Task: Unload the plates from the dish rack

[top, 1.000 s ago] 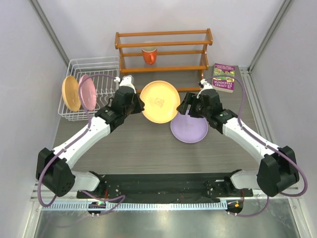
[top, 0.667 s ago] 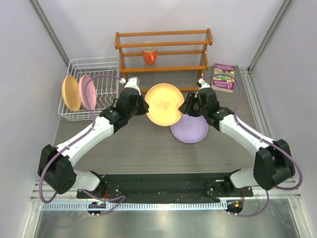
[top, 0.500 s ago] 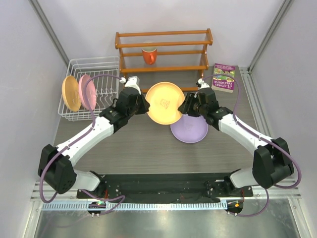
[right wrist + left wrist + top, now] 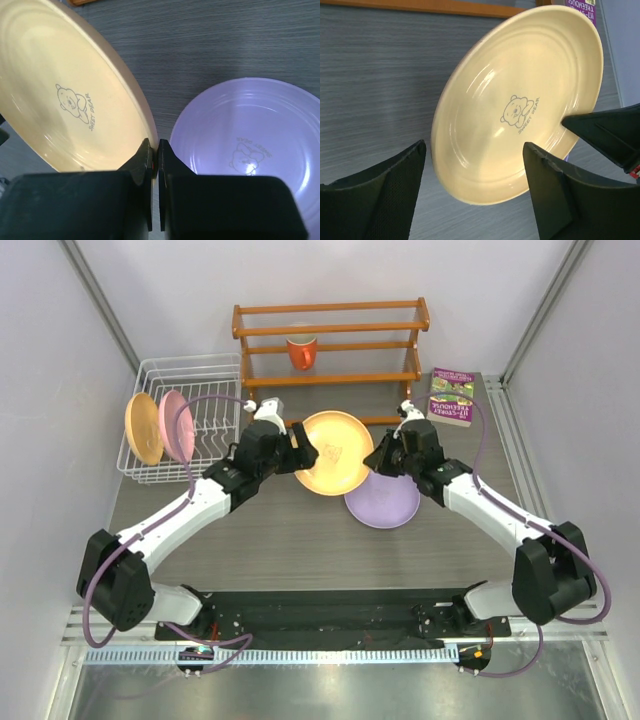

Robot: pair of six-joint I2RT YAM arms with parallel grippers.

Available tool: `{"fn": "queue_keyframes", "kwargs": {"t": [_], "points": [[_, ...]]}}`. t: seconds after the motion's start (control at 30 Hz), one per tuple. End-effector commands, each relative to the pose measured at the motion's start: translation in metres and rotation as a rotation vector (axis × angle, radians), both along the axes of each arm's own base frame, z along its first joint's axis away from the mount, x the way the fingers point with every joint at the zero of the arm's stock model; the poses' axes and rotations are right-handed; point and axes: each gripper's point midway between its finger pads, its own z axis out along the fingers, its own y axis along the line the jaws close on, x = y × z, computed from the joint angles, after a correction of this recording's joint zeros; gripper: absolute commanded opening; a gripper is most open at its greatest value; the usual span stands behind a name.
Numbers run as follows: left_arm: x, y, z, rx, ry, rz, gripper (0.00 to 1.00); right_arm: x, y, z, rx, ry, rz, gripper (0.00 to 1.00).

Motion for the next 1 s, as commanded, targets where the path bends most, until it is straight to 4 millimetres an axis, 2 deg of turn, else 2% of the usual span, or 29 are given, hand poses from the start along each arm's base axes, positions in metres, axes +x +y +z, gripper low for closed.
{"fn": "queue_keyframes", "kwargs": {"t": [0.0, 0.03, 0.07, 0.17, 0.27, 0.37, 0.4, 0.43, 0.57, 0.8, 0.93, 0.97], "points": [[0.010, -0.003, 0.023, -0.007, -0.085, 0.006, 0.84, 0.000, -0.036, 0.022, -0.046, -0.072, -0.141, 0.01], [0.009, 0.001, 0.019, 0.022, -0.075, 0.017, 0.97, 0.000, -0.046, 0.021, -0.064, -0.072, -0.166, 0.01], [0.013, 0.011, 0.020, 0.054, -0.087, 0.067, 0.99, 0.000, -0.058, 0.020, -0.089, -0.071, -0.203, 0.01], [0.015, 0.032, 0.019, 0.145, -0.097, 0.132, 0.99, -0.007, -0.092, 0.009, -0.166, -0.024, -0.284, 0.01], [0.018, 0.063, 0.024, 0.265, -0.135, 0.232, 0.99, -0.018, -0.119, -0.010, -0.212, 0.053, -0.334, 0.01], [0.020, 0.100, 0.037, 0.403, -0.192, 0.361, 0.99, -0.029, -0.131, -0.027, -0.224, 0.113, -0.347, 0.01], [0.020, 0.109, 0.043, 0.435, -0.211, 0.396, 0.99, -0.032, -0.131, -0.032, -0.224, 0.136, -0.345, 0.01], [0.019, 0.130, 0.049, 0.532, -0.235, 0.463, 0.99, -0.035, -0.132, -0.036, -0.224, 0.149, -0.345, 0.01], [0.017, 0.171, 0.064, 0.723, -0.271, 0.601, 1.00, -0.044, -0.129, -0.052, -0.200, 0.209, -0.325, 0.01], [0.019, 0.210, 0.069, 0.768, -0.254, 0.703, 0.99, -0.046, -0.118, -0.069, -0.159, 0.286, -0.286, 0.01], [0.019, 0.226, 0.071, 0.761, -0.244, 0.737, 1.00, -0.047, -0.114, -0.076, -0.147, 0.318, -0.268, 0.05], [0.018, 0.236, 0.071, 0.764, -0.235, 0.760, 1.00, -0.046, -0.114, -0.077, -0.146, 0.320, -0.271, 0.05]]}}
